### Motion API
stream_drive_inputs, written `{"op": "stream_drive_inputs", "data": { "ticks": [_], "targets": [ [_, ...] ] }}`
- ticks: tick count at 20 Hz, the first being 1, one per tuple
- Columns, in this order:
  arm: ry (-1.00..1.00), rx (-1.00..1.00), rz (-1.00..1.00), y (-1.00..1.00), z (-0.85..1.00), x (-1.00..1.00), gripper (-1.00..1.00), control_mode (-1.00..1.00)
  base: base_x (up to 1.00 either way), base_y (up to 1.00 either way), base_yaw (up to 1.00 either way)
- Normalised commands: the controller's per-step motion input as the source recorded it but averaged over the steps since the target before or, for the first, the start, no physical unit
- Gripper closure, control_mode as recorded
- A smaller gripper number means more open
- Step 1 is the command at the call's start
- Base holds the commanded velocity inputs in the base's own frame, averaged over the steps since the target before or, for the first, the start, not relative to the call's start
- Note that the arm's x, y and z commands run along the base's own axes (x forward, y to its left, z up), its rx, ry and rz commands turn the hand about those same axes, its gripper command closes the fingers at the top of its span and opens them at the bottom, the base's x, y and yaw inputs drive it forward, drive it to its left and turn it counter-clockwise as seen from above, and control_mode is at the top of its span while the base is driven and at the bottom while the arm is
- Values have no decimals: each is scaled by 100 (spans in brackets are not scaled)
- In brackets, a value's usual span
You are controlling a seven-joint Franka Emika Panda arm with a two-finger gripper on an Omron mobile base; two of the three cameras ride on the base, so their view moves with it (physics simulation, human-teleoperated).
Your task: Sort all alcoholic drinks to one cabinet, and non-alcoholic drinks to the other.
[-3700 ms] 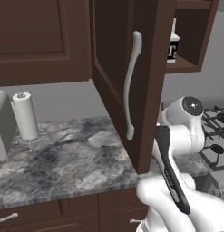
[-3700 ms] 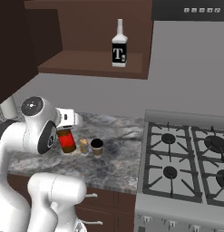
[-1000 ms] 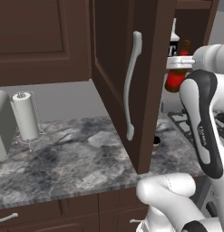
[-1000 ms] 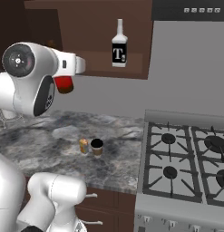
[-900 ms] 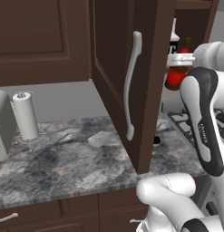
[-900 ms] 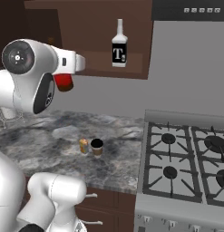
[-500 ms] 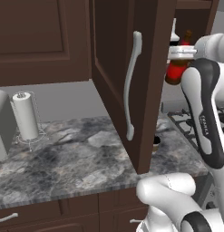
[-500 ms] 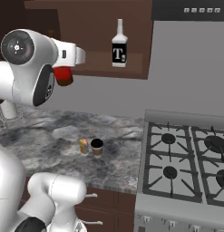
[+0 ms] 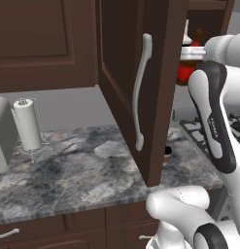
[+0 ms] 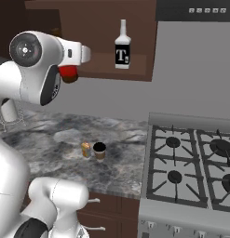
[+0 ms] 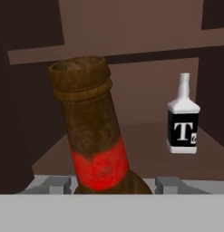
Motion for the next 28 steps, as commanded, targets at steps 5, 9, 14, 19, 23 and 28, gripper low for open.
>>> {"op": "stream_drive_inputs", "data": {
  "ticks": [5, 9, 14, 19, 23, 28],
  "targets": [
    [0, 1, 0, 0, 3, 23, 100, -100, 0, 0, 0],
    [0, 1, 0, 0, 7, 21, 100, -100, 0, 0, 0],
    [0, 0, 0, 0, 5, 19, 100, -100, 0, 0, 0],
    [0, 0, 0, 0, 0, 20, 100, -100, 0, 0, 0],
    [-1, 0, 0, 0, 0, 21, 100, -100, 0, 0, 0],
    [-1, 0, 0, 1, 0, 21, 100, -100, 0, 0, 0]
  ]
}}
